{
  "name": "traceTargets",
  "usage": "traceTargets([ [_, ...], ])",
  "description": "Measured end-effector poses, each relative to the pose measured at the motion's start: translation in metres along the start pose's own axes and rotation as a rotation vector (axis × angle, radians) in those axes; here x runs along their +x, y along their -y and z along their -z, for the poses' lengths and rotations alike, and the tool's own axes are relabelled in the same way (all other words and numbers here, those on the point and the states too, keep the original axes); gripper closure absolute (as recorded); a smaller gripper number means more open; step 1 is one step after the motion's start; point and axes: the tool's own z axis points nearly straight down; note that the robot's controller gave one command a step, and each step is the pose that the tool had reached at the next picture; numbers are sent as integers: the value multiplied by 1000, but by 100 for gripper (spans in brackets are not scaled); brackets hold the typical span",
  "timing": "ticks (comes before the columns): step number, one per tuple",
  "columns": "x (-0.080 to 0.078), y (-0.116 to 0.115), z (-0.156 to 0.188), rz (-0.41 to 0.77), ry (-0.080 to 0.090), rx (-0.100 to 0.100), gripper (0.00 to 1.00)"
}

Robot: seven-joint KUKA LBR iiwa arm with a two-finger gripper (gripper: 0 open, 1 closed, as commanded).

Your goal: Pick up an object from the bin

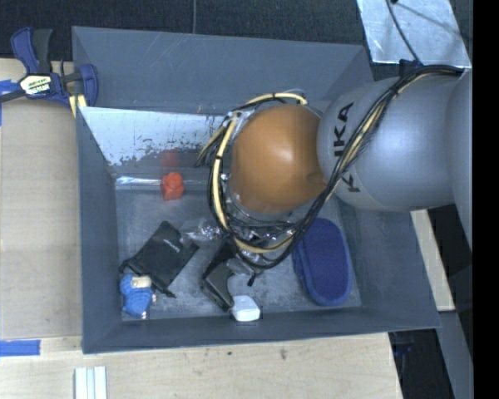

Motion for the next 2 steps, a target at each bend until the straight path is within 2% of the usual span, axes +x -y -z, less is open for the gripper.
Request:
traceTargets([
  [1,48,-28,-2,133,-7,-5,0],
  [2,56,10,-33,138,-1,-3,0],
])
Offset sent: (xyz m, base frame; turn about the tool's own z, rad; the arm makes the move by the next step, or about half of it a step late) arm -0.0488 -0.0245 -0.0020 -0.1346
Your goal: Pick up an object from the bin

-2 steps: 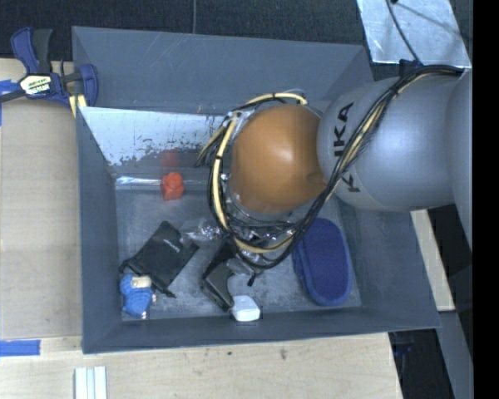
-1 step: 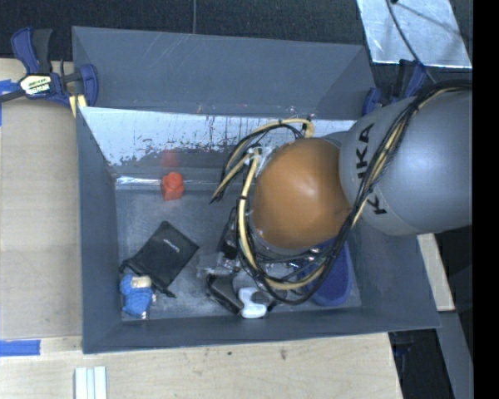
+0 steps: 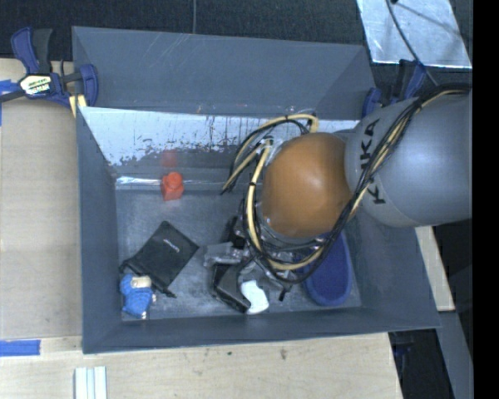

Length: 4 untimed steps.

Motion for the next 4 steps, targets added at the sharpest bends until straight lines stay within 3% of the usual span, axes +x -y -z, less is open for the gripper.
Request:
traceTargets([
  [1,-1,0,1,-3,2,0,0],
  [2,-3,1,3,-2,6,2,100],
  [3,-3,1,31,-5,-3,0,100],
  [4,-4,2,90,-8,-3,3,100],
])
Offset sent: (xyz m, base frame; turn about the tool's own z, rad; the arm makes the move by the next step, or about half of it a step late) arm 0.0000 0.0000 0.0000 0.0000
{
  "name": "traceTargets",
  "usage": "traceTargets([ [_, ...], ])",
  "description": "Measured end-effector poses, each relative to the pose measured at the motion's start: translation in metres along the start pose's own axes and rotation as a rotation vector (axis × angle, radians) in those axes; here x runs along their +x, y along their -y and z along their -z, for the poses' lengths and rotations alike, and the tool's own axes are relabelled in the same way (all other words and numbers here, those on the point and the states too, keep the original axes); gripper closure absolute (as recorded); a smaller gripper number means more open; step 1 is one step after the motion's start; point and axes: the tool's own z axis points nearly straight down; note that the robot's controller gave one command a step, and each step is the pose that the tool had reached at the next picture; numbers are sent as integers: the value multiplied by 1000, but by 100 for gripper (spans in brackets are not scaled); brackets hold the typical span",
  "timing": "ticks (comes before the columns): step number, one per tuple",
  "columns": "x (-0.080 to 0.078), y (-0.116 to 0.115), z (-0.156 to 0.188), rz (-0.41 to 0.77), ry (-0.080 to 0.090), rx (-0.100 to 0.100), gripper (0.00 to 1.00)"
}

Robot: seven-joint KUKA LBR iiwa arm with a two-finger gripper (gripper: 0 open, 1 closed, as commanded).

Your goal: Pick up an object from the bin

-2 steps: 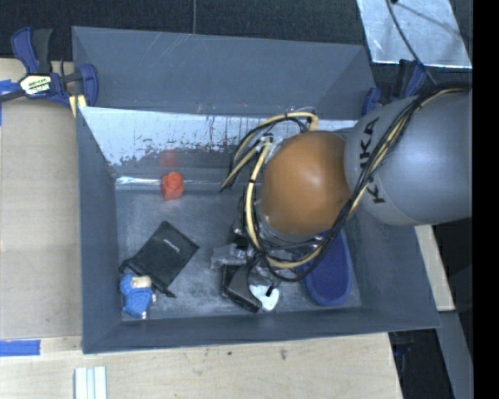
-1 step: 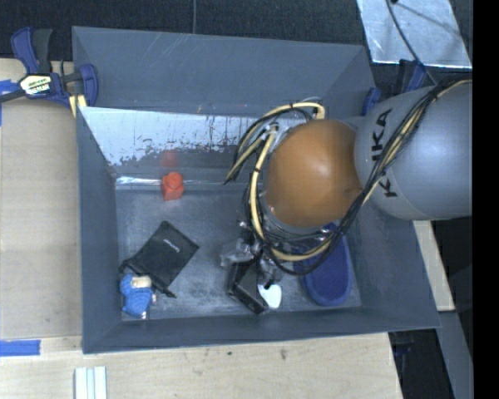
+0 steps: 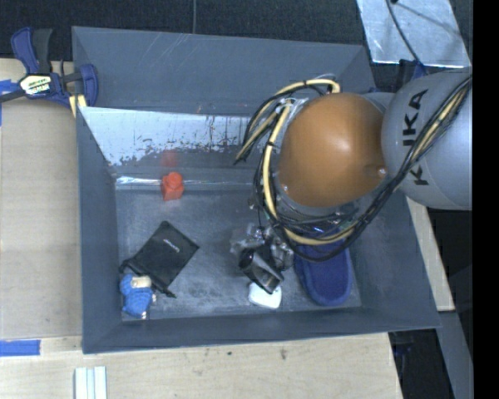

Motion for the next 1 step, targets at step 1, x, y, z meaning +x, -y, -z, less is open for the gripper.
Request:
traceTargets([
  [1,0,0,-1,-4,-1,-4,100],
])
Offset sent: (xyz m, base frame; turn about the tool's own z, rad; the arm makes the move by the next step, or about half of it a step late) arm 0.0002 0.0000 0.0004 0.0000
